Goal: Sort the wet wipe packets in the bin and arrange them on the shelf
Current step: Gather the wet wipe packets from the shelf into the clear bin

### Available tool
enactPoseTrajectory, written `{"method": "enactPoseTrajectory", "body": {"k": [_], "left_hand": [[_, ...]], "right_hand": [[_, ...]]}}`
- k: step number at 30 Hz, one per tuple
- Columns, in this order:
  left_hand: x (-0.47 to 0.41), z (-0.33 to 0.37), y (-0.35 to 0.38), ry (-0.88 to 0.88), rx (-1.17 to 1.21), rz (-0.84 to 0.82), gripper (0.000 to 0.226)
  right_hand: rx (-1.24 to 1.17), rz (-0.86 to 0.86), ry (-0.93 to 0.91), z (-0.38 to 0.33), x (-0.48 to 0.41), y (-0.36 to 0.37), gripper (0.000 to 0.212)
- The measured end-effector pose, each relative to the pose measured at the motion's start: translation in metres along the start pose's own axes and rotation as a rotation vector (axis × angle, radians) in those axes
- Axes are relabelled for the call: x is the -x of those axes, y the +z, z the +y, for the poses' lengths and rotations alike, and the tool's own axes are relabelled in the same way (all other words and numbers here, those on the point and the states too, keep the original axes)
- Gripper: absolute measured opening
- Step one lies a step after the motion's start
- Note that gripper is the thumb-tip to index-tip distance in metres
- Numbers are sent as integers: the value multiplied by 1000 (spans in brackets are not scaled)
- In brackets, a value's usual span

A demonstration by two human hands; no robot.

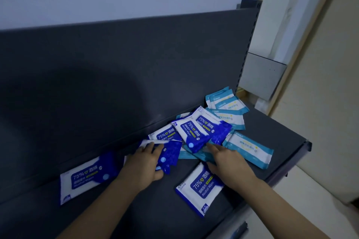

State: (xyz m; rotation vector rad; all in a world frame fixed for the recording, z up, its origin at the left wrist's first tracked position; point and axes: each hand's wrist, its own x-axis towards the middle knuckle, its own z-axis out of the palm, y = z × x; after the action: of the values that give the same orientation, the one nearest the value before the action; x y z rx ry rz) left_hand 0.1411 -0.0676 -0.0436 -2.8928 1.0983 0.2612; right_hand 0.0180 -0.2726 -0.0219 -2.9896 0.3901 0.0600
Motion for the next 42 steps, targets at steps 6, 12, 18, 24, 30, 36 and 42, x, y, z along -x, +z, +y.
{"method": "enactPoseTrajectory", "body": {"k": [6, 12, 18, 24, 30, 36, 42], "left_hand": [[12, 26, -4, -158, -1, 33, 61], [36, 40, -9, -323, 173, 170, 53], [50, 63, -17, -545, 332, 504, 31], [32, 103, -16, -445, 332, 554, 39], [15, 122, 14, -341, 119, 117, 75], [16, 107, 15, -328, 180, 139, 104], [13, 111, -3, -285, 155, 137, 70]], "right_hand": [[-123, 19, -213, 29, -2, -16, 49], [-536, 27, -467, 73, -4, -46, 37], [-637, 239, -368, 106, -38, -70, 40], [-96, 149, -431, 106, -84, -20, 67], [-42, 30, -310, 99, -88, 9, 81], [-17, -107, -252, 91, -94, -6, 115], [-5, -33, -299, 96, -94, -11, 105]]}}
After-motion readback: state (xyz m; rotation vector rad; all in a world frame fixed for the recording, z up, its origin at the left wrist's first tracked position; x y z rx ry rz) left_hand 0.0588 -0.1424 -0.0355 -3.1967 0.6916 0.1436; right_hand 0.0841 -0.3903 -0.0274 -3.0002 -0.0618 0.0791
